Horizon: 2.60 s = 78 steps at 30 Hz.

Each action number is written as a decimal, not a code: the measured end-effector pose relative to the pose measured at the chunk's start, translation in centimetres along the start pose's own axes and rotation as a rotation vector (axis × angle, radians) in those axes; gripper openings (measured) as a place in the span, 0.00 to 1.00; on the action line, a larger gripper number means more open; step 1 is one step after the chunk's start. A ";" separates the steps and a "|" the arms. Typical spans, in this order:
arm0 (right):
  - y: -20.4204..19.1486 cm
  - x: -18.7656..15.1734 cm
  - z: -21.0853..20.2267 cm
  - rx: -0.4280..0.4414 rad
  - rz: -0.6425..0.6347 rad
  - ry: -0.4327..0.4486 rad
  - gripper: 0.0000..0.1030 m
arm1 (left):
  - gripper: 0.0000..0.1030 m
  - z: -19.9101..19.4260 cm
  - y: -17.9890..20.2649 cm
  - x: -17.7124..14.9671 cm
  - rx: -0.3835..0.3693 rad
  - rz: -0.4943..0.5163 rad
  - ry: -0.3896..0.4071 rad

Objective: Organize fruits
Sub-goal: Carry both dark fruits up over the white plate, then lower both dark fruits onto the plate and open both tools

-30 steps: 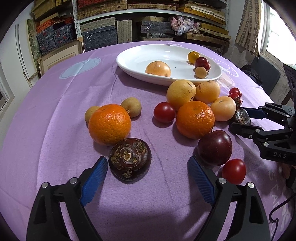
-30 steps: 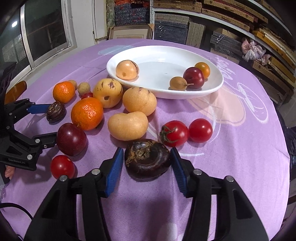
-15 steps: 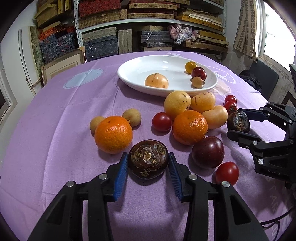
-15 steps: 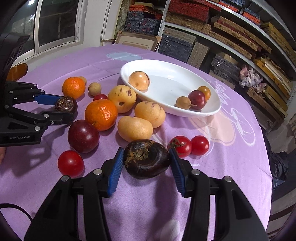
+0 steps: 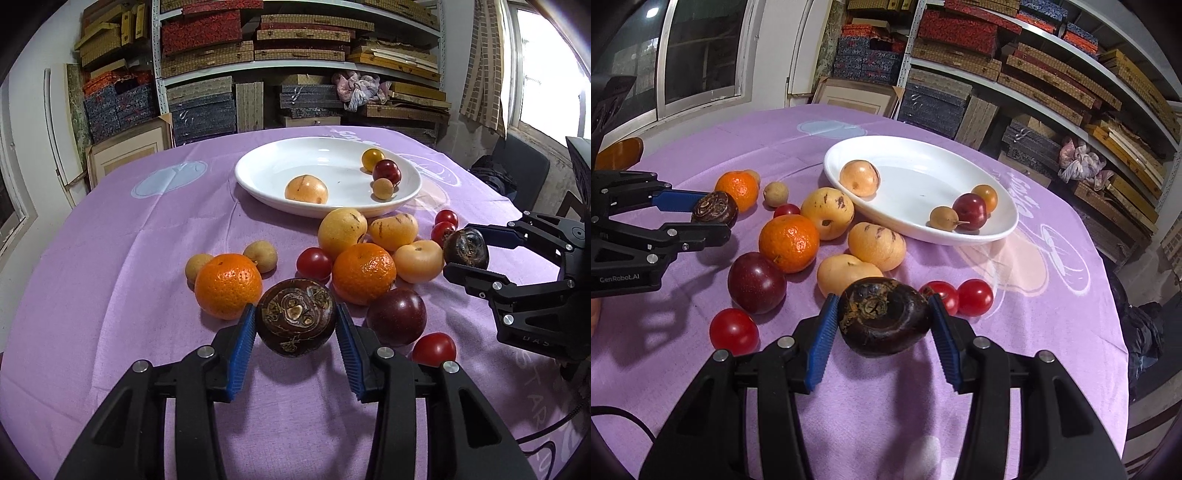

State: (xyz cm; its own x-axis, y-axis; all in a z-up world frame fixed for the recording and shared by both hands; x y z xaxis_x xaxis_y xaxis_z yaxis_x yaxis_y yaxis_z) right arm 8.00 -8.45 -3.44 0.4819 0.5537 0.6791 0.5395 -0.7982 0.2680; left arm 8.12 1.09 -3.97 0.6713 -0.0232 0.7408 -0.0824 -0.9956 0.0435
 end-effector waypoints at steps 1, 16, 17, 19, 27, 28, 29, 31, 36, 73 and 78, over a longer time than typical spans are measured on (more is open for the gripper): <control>0.0 0.1 -0.2 -0.004 -0.001 0.007 0.47 | 0.43 -0.1 0.1 0.1 -0.001 -0.001 0.009; 2.4 1.4 -2.5 -0.071 0.044 0.115 0.47 | 0.43 -0.5 0.9 5.3 0.001 0.014 0.083; 2.6 1.5 -2.7 -0.076 0.045 0.120 0.47 | 0.43 -0.3 1.0 6.0 0.004 0.019 0.085; 3.2 2.0 -3.1 -0.084 0.051 0.131 0.47 | 0.43 0.0 1.1 7.5 0.006 0.022 0.095; 6.5 6.4 -3.3 -0.162 0.013 0.142 0.47 | 0.43 2.5 1.7 12.3 0.019 0.028 0.112; 7.0 7.2 -2.9 -0.161 0.020 0.144 0.47 | 0.43 3.0 1.6 12.7 0.021 0.026 0.110; 7.5 7.9 -2.4 -0.155 0.034 0.146 0.47 | 0.43 3.5 1.6 13.0 0.020 0.022 0.105; 8.7 9.3 -1.3 -0.146 0.077 0.156 0.47 | 0.43 4.5 1.6 13.6 0.020 0.015 0.097; 10.8 11.2 3.1 -0.119 0.157 0.131 0.47 | 0.43 7.6 0.8 14.4 0.020 -0.025 0.044; 13.3 8.2 11.4 0.039 0.323 0.044 0.59 | 0.57 14.0 0.3 13.5 0.062 -0.011 -0.079; 13.6 8.6 10.5 0.033 0.326 0.071 0.63 | 0.63 13.5 0.5 13.8 0.060 -0.009 -0.062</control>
State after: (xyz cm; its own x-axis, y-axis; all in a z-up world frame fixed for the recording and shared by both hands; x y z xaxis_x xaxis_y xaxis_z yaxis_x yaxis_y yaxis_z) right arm 26.71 -12.02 -1.14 0.5840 0.2516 0.7717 0.3873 -0.9219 0.0075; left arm 27.31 -0.98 -2.82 0.7162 -0.0184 0.6977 -0.0335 -0.9994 0.0081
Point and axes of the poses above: each gripper's, at about its wrist camera, not at the fingertips, and z roughly the way its jaws point, y to its right, x to its top, the point moved 10 cm from there along z, roughly the way its jaws point, and after that the axes turned 6 degrees about -z, right-handed, at the moved point
